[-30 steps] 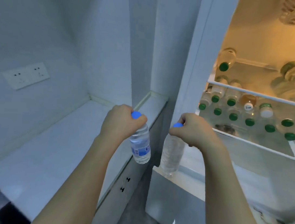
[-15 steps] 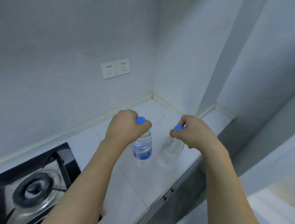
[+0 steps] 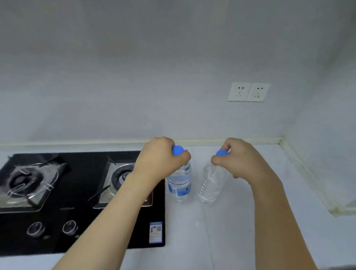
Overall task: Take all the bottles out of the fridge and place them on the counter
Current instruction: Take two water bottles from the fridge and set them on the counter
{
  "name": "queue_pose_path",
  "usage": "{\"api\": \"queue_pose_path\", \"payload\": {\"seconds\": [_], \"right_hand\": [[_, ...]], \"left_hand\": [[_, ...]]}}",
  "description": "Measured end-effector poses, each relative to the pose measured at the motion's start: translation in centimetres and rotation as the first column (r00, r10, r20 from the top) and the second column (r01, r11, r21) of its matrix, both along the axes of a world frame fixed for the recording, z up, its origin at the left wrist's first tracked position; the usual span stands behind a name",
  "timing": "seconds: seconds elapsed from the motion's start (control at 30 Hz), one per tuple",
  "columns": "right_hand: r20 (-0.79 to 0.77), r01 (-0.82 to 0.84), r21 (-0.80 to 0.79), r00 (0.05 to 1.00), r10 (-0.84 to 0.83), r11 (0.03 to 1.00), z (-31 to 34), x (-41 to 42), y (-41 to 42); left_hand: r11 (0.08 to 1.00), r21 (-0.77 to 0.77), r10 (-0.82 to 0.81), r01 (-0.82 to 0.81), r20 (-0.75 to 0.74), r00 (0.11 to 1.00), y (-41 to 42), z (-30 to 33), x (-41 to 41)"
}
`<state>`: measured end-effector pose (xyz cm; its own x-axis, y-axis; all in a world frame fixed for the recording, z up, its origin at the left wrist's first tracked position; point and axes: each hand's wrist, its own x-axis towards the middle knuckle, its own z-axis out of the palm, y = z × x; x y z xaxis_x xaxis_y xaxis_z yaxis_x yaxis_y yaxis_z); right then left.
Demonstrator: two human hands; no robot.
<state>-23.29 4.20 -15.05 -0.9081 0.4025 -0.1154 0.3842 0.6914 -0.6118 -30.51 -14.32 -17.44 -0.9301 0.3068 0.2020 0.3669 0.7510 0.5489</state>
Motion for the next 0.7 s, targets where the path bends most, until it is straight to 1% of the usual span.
{"api": "queue_pose_path", "payload": {"seconds": [0.07,0.17,0.3,0.33,0.5,0.6,0.7], "right_hand": [[-0.016,-0.087,0.001,0.996,0.087,0.996,0.0,-1.5,-1.0],[-0.028,-0.216,0.007,0.976,0.216,0.976,-0.4,-3.5,-3.3],[-0.009,-0.388,0.025,0.922,0.388,0.921,-0.7,-5.5,-7.0],[-0.009,-0.408,0.026,0.913,0.409,0.912,-0.7,-5.8,-7.7],[0.019,-0.594,0.022,0.804,0.594,0.804,-0.8,-6.5,-14.1],[0.021,-0.666,0.014,0.746,0.666,0.746,-0.1,-6.3,-18.1],[-0.014,-0.726,0.032,0.687,0.727,0.687,0.9,-5.9,-23.1]], "left_hand": [[0.997,0.003,0.077,-0.077,-0.004,0.997,-1.9,0.1,0.1],[0.978,-0.038,0.203,-0.203,-0.010,0.979,-5.0,0.0,0.7],[0.926,-0.022,0.378,-0.378,-0.004,0.926,-9.0,-0.4,2.4],[0.919,-0.016,0.393,-0.393,-0.007,0.919,-9.6,-0.4,2.7],[0.832,-0.009,0.555,-0.555,-0.024,0.832,-15.4,0.1,5.8],[0.782,-0.008,0.622,-0.623,-0.027,0.782,-19.0,0.4,7.5],[0.734,0.017,0.679,-0.679,-0.048,0.733,-23.5,1.3,9.1]]}}
